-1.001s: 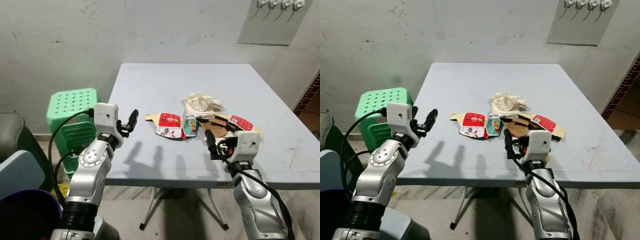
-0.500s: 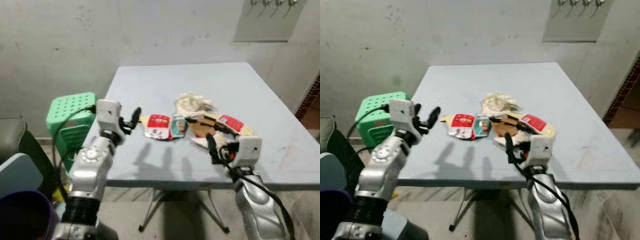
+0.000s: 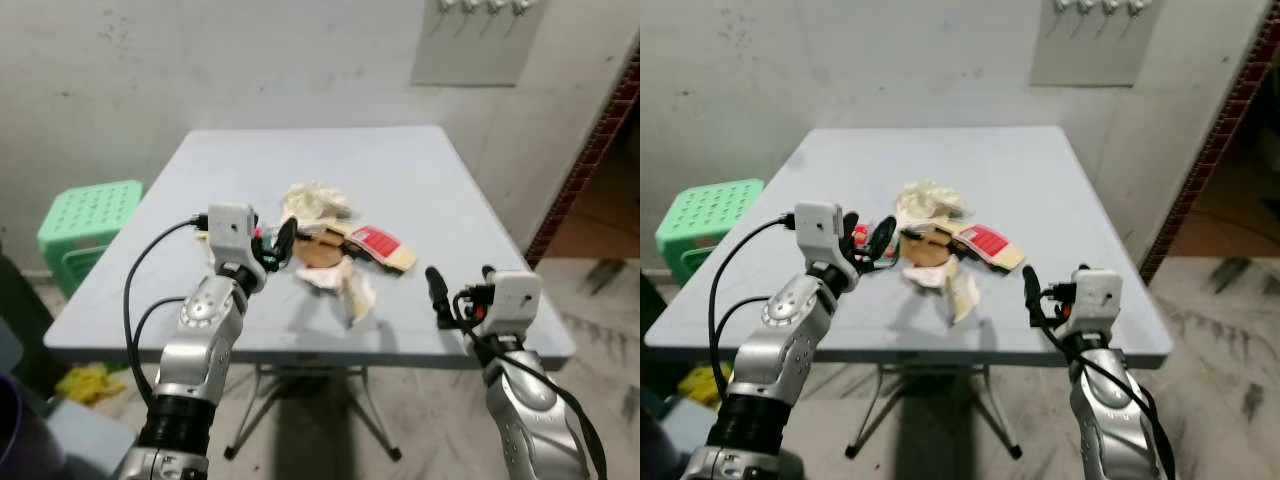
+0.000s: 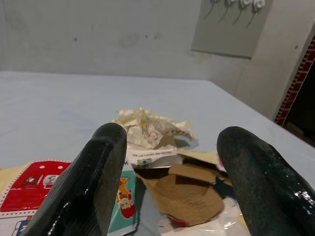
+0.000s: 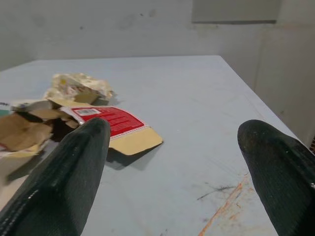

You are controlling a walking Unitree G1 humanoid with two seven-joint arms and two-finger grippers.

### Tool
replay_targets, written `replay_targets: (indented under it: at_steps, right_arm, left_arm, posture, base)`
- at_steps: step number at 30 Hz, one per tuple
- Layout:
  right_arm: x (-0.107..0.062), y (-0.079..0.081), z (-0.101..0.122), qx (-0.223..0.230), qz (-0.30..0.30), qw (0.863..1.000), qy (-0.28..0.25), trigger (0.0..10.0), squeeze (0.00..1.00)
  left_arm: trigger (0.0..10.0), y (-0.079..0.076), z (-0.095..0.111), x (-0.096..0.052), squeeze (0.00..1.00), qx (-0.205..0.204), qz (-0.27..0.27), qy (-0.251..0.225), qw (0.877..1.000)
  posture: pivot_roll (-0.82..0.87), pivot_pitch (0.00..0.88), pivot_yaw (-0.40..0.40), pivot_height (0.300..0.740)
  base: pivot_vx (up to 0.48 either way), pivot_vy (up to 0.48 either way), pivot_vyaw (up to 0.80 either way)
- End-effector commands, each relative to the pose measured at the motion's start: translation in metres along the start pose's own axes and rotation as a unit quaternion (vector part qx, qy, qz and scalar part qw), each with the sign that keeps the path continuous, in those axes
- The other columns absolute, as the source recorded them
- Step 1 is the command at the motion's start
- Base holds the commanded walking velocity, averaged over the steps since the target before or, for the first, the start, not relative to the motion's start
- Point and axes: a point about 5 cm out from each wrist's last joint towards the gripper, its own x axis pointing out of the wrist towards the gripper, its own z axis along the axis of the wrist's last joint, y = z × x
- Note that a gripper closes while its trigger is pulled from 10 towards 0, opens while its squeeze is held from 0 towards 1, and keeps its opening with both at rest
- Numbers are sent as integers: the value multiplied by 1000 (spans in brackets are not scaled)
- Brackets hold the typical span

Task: Picking trash to rubbish bin

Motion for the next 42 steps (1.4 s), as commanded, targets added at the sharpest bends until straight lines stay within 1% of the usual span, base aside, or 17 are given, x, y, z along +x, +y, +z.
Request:
replay_targets:
  at_steps: [1, 5, 6, 10, 14, 17, 20, 23, 24, 26, 28, 29, 34, 38, 42]
  right_arm:
    - [0, 8, 4, 10, 23, 1000, -6, 10000, 0]
    - [-2, 6, 4, 10, 36, 999, 0, 10000, 0]
    - [-3, 5, 4, 4, 41, 999, 2, 10000, 0]
    - [-3, 4, 6, 0, 57, 998, 6, 10000, 0]
    - [-3, 3, 7, -15, 81, 997, 10, 10000, 0]
    - [-1, 4, 9, -14, 94, 995, 11, 10000, 0]
    - [1, 7, 10, -11, 113, 993, 16, 10000, 0]
    - [4, 15, 7, -10, 150, 988, 31, 10000, 0]
    - [6, 19, 5, -7, 166, 985, 40, 10000, 0]
    - [8, 22, 3, -7, 177, 983, 47, 10000, 0]
    - [15, 26, 4, -2, 182, 982, 51, 10000, 0]
    - [22, 28, 2, 1, 183, 981, 61, 10000, 0]
    - [36, 29, 0, -3, 176, 981, 81, 10000, 0]
    - [47, 31, 0, 5, 183, 979, 94, 10000, 0]
    - [50, 32, -1, 7, 194, 976, 102, 10000, 0]
  left_arm:
    - [10000, 9, 4, -2, 0, 8, 17, -3, 1000]
    - [10000, 6, 0, -3, 0, 5, 9, 6, 1000]
    - [10000, 2, -3, -5, 0, 17, -3, 11, 1000]
    - [10000, -3, -8, -9, 0, 22, -24, 21, 999]
    - [10000, -9, -15, -16, 0, 26, -60, 37, 997]
    - [10000, -11, -17, -21, 0, 30, -83, 44, 995]
    - [10000, -13, -19, -25, 0, 34, -97, 52, 993]
    - [10000, -16, -21, -28, 0, 44, -114, 58, 991]
    - [10000, -17, -21, -28, 0, 46, -118, 58, 990]
    - [10000, -18, -19, -27, 0, 47, -118, 56, 990]
    - [10000, -19, -16, -27, 0, 45, -125, 53, 990]
    - [10000, -18, -14, -26, 0, 46, -125, 52, 990]
    - [10000, -18, -12, -28, 0, 46, -130, 53, 989]
    - [10000, -18, -9, -29, 0, 48, -131, 49, 989]
    - [10000, -17, -7, -30, 0, 48, -127, 47, 990]
  posture:
    - [-89, 0, 19, 740]
    - [-92, 0, 14, 740]
    - [-94, 0, 13, 740]
    - [-96, 0, 9, 740]
    - [-89, 0, 0, 740]
    - [-83, 0, -5, 740]
    - [-72, 0, -12, 740]
    - [-61, 0, -19, 740]
    - [-56, 0, -20, 740]
    - [-52, 0, -20, 740]
    - [-49, 0, -20, 740]
    - [-48, 0, -20, 740]
    - [-42, 0, -23, 740]
    - [-31, 0, -30, 740]
    - [-26, 0, -35, 740]
  base:
    - [0, 0, 0]
    - [0, 0, 0]
    - [0, 0, 0]
    - [0, 0, 0]
    - [0, 0, 0]
    - [0, 0, 0]
    - [0, 0, 0]
    - [0, 0, 0]
    - [0, 0, 0]
    - [0, 0, 0]
    - [0, 0, 0]
    - [0, 0, 0]
    - [0, 0, 0]
    - [0, 0, 0]
    - [0, 0, 0]
